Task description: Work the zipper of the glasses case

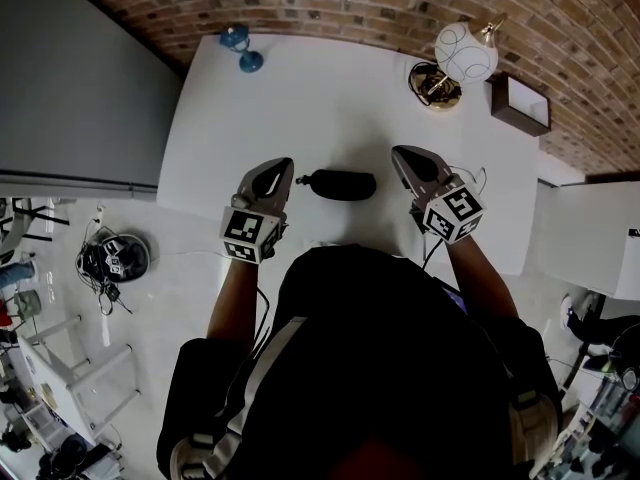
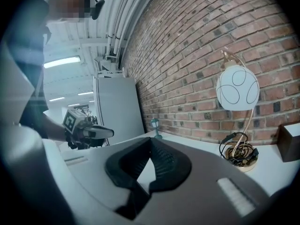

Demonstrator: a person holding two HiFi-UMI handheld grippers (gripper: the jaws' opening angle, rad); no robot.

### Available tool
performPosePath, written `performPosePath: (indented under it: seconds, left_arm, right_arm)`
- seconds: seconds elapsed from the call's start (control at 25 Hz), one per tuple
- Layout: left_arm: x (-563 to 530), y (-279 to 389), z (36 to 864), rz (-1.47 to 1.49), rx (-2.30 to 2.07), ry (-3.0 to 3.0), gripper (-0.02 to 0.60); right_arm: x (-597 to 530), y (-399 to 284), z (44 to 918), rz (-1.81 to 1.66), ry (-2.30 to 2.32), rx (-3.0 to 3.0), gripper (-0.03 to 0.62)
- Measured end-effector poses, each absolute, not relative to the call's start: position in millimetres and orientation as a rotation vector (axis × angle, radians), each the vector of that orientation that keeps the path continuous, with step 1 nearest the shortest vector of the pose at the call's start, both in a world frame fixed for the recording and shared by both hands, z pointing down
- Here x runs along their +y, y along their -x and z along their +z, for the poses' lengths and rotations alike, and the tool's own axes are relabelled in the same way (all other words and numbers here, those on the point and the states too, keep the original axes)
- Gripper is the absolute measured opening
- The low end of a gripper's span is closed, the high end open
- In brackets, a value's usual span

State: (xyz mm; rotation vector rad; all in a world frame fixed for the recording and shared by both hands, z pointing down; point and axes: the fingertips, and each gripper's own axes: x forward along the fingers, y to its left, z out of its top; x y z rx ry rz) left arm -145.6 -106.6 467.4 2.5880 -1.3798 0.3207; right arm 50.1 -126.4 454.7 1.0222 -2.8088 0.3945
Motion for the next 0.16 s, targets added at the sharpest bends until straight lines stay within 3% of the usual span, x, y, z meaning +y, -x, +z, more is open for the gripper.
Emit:
performPosePath:
  seconds: [0.16]
  left_arm:
    - [-107.4,146.6,470.2,0.320,-1.377,-2.580,0.008]
  right_arm:
    - [-128.5,-49.7,455.3,0.404,-1.022,-2.807,0.003]
